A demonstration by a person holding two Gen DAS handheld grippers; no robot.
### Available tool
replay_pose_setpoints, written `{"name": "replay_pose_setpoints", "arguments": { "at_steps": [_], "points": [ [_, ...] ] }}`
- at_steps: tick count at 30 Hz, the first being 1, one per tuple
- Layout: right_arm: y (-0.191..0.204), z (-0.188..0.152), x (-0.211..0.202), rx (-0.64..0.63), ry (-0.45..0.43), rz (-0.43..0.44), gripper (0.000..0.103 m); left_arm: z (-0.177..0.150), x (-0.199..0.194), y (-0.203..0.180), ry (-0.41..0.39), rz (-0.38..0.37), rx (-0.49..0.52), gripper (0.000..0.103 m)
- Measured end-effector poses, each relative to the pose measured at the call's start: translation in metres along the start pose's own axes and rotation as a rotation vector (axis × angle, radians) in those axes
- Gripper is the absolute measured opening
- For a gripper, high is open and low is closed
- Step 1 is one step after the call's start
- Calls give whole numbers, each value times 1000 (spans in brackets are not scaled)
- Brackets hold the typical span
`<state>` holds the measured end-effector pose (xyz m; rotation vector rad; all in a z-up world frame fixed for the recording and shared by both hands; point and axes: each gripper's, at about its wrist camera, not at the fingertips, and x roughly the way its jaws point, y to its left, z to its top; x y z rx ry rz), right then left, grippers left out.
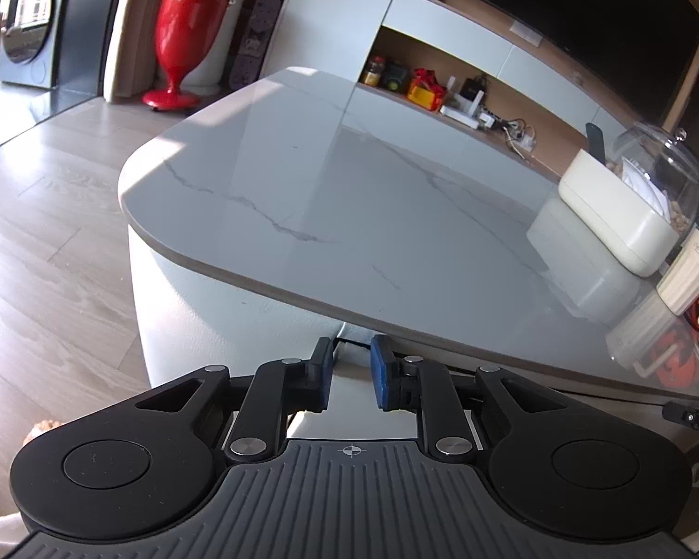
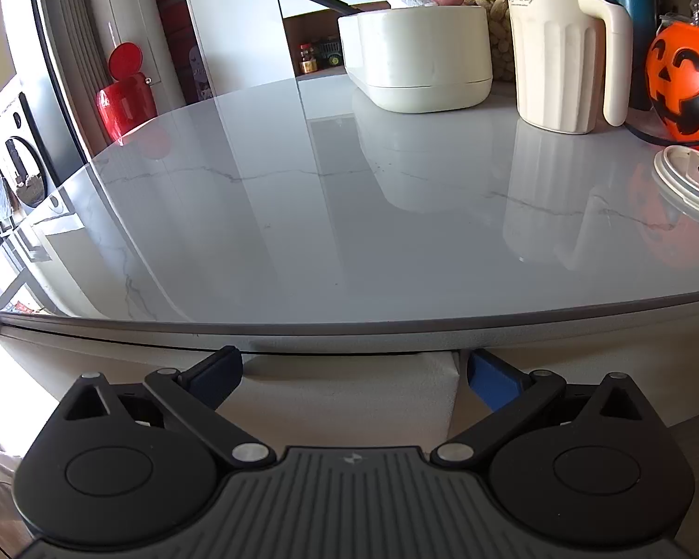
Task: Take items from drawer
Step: 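Pull the wooden drawer open from under the countertop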
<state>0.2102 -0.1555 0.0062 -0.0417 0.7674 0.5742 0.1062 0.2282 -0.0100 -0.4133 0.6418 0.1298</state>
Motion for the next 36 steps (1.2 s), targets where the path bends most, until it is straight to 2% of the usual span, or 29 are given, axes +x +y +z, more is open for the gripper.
{"name": "replay_pose_setpoints", "arguments": {
  "at_steps": [3,6,10,13,15,16,17,25,29,30,32,33,35,36],
  "points": [
    [-1,0,0,-1,6,25,103,1,1,5,11,-12,-39,20],
    [5,-3,-1,-50,7,11,103,2,2,11,24,-35,-76,20],
    [3,-2,-1,-47,8,18,103,1,2,13,28,-48,-90,22],
    [4,-2,-1,-58,8,14,103,2,3,14,23,-33,-93,30],
    [4,-3,-1,-61,9,15,103,3,3,13,25,-35,-93,28],
    [6,-4,-2,-65,8,14,103,3,3,13,28,-40,-91,22],
    [6,-4,-2,-70,7,13,103,3,3,12,32,-45,-89,22],
    [9,-7,-6,-104,12,13,103,1,1,0,56,-50,-5,37],
    [10,-9,-11,-116,34,19,103,-1,-6,-1,87,-46,2,37],
    [10,-9,-13,-120,48,21,103,-1,-9,-2,95,-39,4,33],
    [13,-6,-16,-130,87,5,102,-2,-21,-9,61,-18,22,26],
    [15,-5,-20,-111,90,-9,102,-3,-29,-16,28,-3,47,26],
    [20,-5,-32,-61,58,-60,102,-4,-37,-33,-8,9,106,26],
    [24,-5,-39,-50,24,-85,102,-3,-36,-43,-2,9,131,26]
  ]
}}
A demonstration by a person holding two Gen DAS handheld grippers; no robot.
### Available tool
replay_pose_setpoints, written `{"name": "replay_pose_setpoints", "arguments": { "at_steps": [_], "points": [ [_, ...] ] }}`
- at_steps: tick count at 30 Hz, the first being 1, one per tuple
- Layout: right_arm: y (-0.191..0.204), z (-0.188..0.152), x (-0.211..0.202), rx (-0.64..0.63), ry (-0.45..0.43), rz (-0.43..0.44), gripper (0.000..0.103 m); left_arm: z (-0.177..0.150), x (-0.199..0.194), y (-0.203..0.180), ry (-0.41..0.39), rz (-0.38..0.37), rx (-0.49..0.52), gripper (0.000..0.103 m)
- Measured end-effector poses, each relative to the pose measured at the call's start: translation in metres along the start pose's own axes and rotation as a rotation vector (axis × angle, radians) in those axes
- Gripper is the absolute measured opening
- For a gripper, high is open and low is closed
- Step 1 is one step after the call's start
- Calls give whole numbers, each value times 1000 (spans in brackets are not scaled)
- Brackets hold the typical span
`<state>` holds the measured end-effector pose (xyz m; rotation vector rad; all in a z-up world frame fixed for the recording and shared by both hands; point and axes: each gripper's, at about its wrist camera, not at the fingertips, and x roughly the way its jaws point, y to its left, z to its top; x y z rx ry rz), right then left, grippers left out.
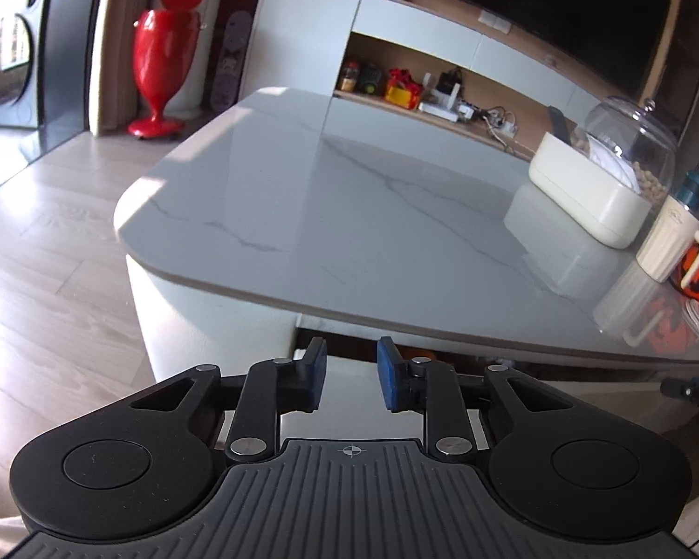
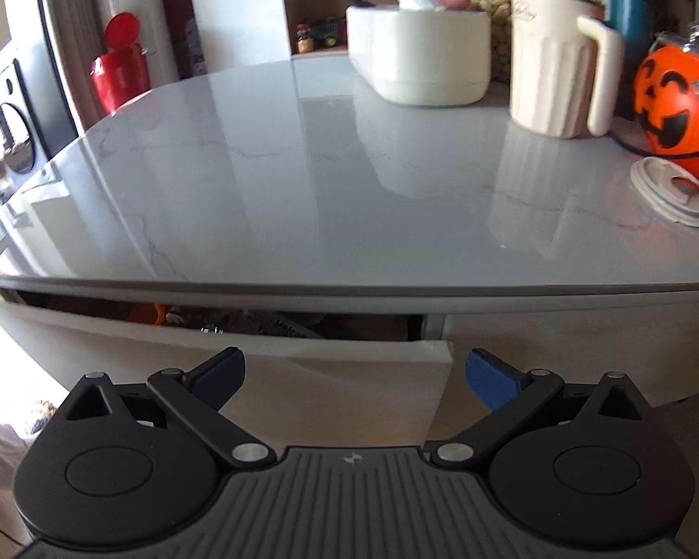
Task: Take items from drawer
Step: 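Pull the wooden drawer open from under the countertop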
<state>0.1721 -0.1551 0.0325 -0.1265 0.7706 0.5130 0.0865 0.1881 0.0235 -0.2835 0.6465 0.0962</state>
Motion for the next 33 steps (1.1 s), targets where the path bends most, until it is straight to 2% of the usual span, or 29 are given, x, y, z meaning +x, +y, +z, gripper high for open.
{"name": "replay_pose_setpoints", "arguments": {
  "at_steps": [2,4,9,15,18,21,33],
  "points": [
    [11,1,-8,8,-43,-17,102,4,11,-18,45,-8,28,26],
    [26,4,-6,3,-43,0,102,7,25,-35,77,-26,43,26],
    [62,15,8,-40,-48,-7,102,11,44,-71,95,-27,79,26],
    [88,17,23,-112,-20,-110,103,8,56,-86,149,-2,96,26],
    [89,14,26,-125,-3,-119,102,6,60,-86,165,10,94,26],
    [76,16,33,-2,41,-68,103,6,62,-87,165,19,105,26],
    [76,12,30,-24,67,-66,103,1,69,-85,196,46,116,26]
  ]
}}
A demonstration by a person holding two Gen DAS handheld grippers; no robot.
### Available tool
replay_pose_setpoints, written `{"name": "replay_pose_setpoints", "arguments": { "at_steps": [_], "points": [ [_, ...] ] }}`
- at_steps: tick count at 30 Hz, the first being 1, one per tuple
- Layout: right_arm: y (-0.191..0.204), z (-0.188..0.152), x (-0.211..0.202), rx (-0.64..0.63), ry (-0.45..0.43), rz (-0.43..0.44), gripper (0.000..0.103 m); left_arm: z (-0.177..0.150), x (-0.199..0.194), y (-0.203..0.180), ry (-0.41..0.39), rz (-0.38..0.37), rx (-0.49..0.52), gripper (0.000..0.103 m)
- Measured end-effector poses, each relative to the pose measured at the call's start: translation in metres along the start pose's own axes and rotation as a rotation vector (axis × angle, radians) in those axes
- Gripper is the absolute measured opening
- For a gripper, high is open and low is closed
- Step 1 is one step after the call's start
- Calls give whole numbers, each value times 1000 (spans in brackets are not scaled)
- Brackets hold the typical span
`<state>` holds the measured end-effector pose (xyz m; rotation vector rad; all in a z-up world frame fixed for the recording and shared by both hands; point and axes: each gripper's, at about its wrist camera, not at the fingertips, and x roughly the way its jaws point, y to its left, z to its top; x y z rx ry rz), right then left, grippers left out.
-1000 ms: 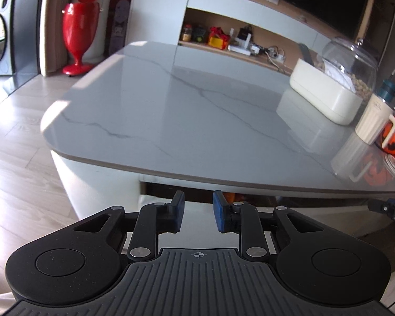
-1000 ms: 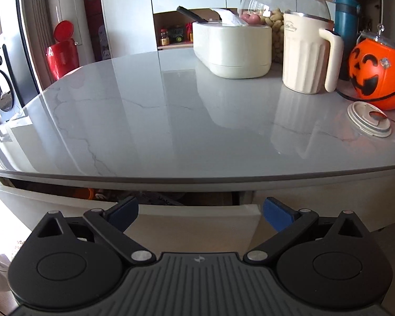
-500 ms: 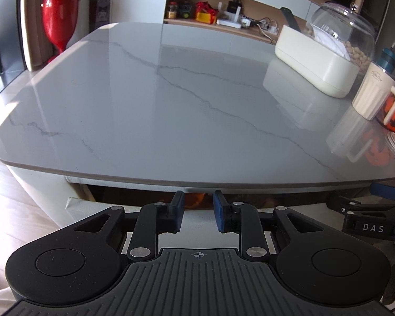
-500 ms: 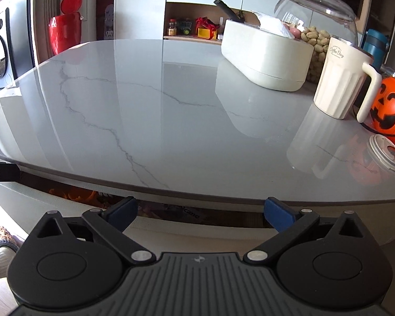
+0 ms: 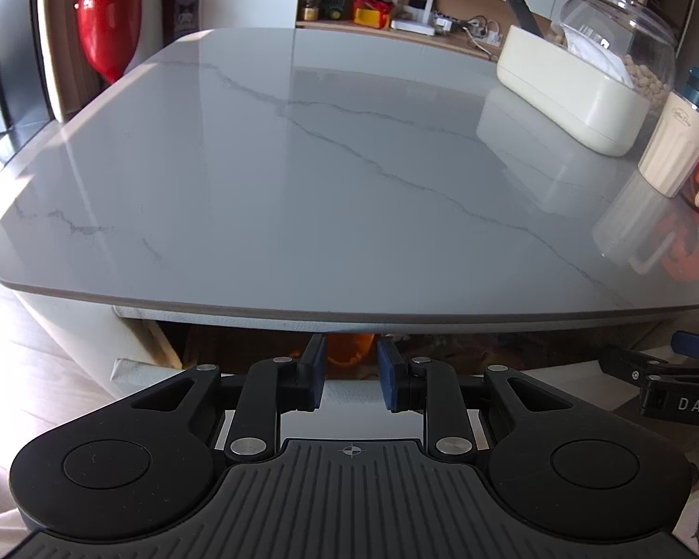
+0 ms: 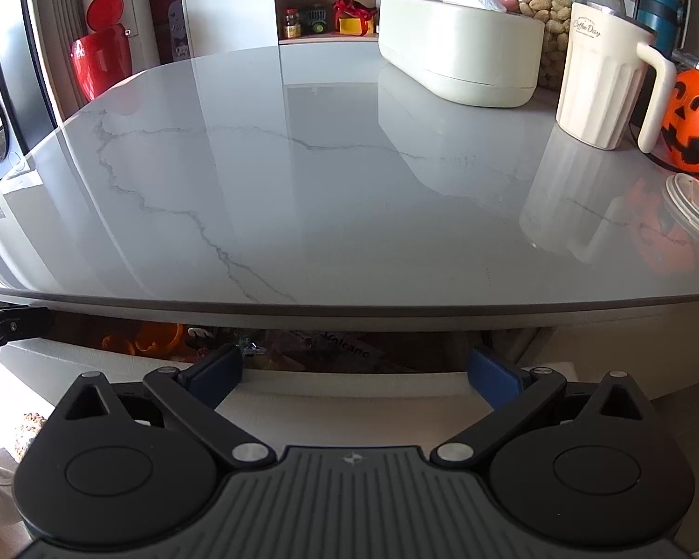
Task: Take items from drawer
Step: 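Pull the wooden drawer open from under the countertop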
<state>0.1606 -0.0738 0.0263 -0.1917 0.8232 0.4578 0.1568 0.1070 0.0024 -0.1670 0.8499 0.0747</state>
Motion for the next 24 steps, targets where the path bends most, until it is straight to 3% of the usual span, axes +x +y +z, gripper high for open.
{"name": "replay_pose_setpoints", "arguments": {
  "at_steps": [5,9,12,13,24],
  "points": [
    [-1,0,-4,-8,12,13,102,-10,-5,-1,-22,-4,31,26],
    [-5,5,-3,24,-10,74,100,-18,-13,-2,-12,-13,42,26],
    [-2,1,8,-3,58,40,100,-26,-22,-3,6,-21,55,26],
    [-2,-3,10,3,100,56,100,-30,-26,-2,16,-27,60,26],
    [-8,-64,-42,7,148,100,100,-74,-74,5,215,-122,115,26]
  ]
}}
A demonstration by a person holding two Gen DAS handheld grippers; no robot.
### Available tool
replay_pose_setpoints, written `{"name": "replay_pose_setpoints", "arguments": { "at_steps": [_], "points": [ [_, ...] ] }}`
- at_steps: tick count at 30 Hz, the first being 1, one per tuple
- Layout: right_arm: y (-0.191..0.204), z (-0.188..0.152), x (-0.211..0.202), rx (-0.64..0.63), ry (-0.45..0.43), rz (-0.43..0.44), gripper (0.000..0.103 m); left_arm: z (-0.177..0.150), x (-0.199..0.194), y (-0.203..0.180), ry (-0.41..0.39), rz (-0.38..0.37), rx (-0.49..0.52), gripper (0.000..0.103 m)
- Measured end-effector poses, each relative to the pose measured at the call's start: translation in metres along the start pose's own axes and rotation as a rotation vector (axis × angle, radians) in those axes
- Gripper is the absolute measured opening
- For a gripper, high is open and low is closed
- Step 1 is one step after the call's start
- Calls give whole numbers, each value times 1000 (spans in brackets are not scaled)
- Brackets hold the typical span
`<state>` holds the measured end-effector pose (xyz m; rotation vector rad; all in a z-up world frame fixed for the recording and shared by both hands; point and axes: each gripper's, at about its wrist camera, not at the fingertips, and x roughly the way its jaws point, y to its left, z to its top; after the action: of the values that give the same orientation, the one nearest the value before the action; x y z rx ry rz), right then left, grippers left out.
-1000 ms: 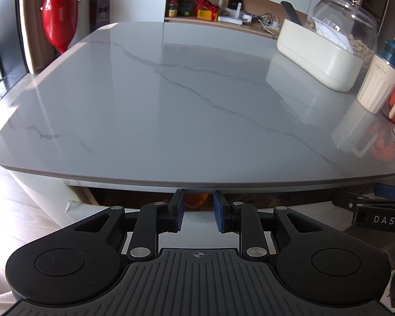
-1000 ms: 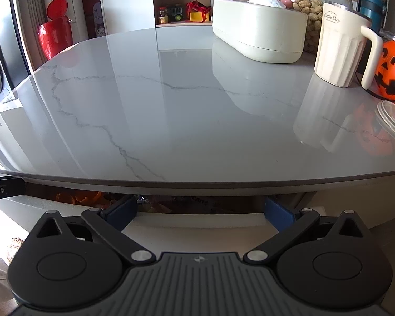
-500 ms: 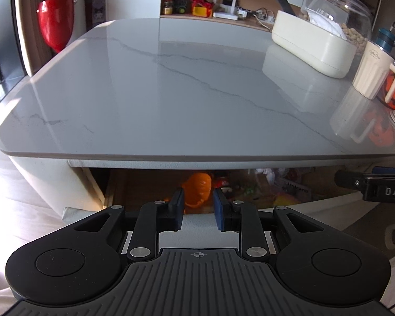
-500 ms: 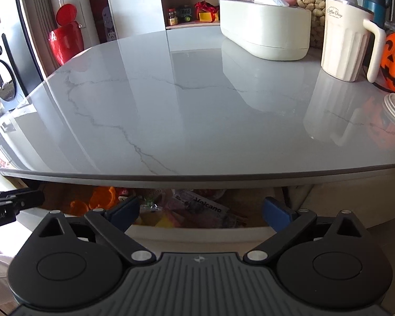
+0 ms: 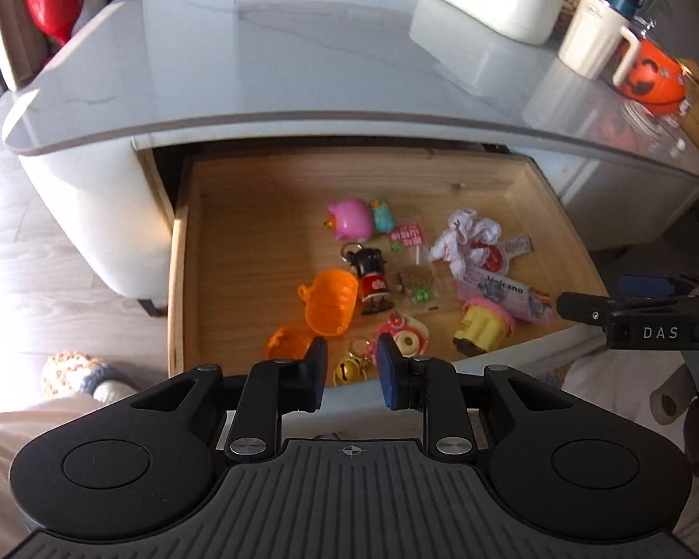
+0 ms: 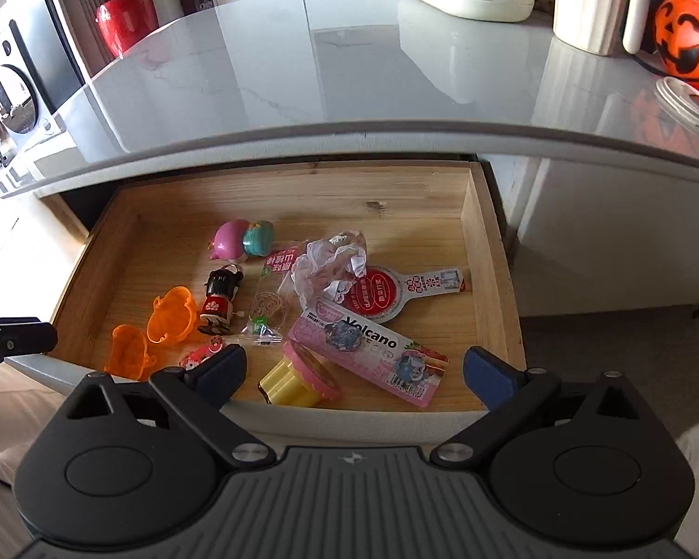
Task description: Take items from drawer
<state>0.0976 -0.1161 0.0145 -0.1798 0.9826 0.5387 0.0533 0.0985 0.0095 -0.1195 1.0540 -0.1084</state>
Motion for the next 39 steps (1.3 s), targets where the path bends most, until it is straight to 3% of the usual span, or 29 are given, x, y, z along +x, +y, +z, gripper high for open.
{"name": "replay_pose_setpoints", "arguments": {
  "at_steps": [2,7,14,16,21,26,31,34,39],
  "points": [
    [-2,-6,-4,6,26,11,99,-6,-6,-3,-19,15,27,26],
    [-4,7,-2,4,-9,23,99,2,-4,-10,7,24,96,25],
    [-5,8,-1,0,-8,25,99,37,27,-9,34,55,327,22],
    [-6,8,-1,-2,-7,27,99,53,49,0,97,16,374,23],
    [-8,9,1,-8,-3,44,99,78,108,19,274,-89,337,23],
    [-10,8,1,-10,-8,61,99,81,145,24,318,-65,367,22],
    [-14,10,1,-13,-5,90,99,76,165,16,361,-142,420,23],
    [-15,10,2,-14,-4,102,99,73,173,7,379,-147,493,23],
    [-14,10,3,-19,-5,107,99,68,184,-1,449,-176,529,20]
  ]
}}
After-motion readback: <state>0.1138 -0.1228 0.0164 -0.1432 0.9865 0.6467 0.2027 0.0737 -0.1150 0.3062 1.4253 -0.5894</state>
